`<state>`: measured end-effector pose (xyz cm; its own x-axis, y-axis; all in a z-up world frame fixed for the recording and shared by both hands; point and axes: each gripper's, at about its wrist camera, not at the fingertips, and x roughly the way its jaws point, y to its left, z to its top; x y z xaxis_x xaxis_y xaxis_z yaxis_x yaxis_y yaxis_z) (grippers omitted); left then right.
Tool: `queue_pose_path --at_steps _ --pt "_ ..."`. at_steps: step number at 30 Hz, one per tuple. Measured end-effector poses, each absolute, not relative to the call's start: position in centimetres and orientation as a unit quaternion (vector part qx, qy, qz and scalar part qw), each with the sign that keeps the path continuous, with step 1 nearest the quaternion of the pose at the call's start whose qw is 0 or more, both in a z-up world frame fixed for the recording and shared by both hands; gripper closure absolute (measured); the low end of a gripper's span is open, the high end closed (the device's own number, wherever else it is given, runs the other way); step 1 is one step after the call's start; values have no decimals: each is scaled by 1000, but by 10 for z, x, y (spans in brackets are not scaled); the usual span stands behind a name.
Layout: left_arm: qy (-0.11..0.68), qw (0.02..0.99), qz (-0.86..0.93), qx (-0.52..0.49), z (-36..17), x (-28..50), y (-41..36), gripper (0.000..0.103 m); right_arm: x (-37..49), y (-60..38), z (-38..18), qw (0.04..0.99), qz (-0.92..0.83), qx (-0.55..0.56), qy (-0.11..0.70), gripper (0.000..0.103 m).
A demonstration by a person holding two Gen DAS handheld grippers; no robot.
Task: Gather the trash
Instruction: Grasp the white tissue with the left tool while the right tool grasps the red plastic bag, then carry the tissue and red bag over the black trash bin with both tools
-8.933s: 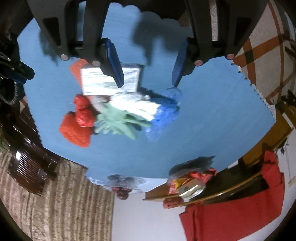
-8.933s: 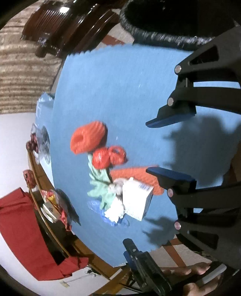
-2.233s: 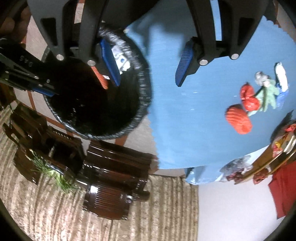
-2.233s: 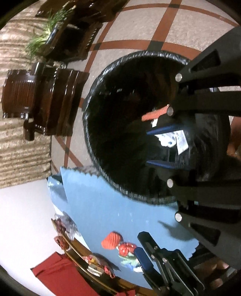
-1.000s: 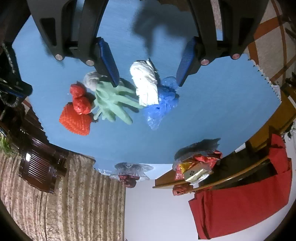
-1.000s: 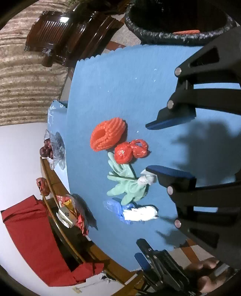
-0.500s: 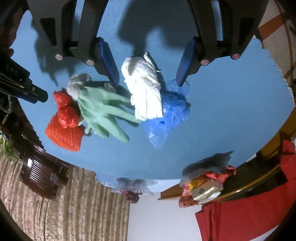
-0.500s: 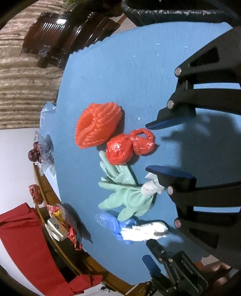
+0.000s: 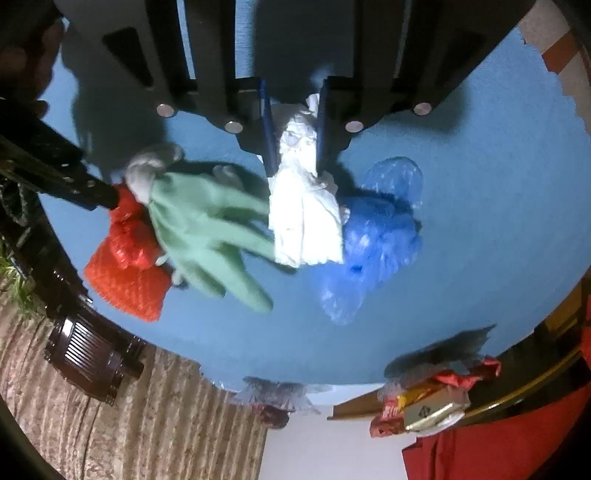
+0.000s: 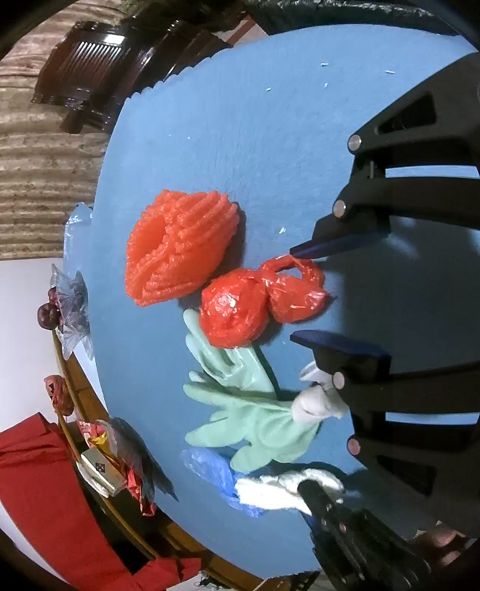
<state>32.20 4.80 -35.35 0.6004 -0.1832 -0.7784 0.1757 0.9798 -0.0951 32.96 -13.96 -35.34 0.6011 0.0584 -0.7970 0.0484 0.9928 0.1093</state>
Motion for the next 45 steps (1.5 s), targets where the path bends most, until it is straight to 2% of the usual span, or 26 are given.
queue_pose_path --at_steps 13,15,16,17,21,45 --pt "407 908 -100 6 -330 323 37 85 346 -143 -365 883 14 65 464 64" --pt "408 908 -99 6 -331 322 37 85 347 -144 -368 880 23 65 471 81" --pt "409 907 -98 6 -331 321 37 85 348 -144 -368 879 25 65 472 83" --pt "409 907 -98 6 -331 321 37 85 347 -144 -368 879 27 65 472 90" --pt "406 909 -96 6 -326 318 37 85 342 -144 -362 879 37 65 470 97" --pt "374 923 -86 14 -259 284 18 85 291 -161 -289 902 57 69 421 100"
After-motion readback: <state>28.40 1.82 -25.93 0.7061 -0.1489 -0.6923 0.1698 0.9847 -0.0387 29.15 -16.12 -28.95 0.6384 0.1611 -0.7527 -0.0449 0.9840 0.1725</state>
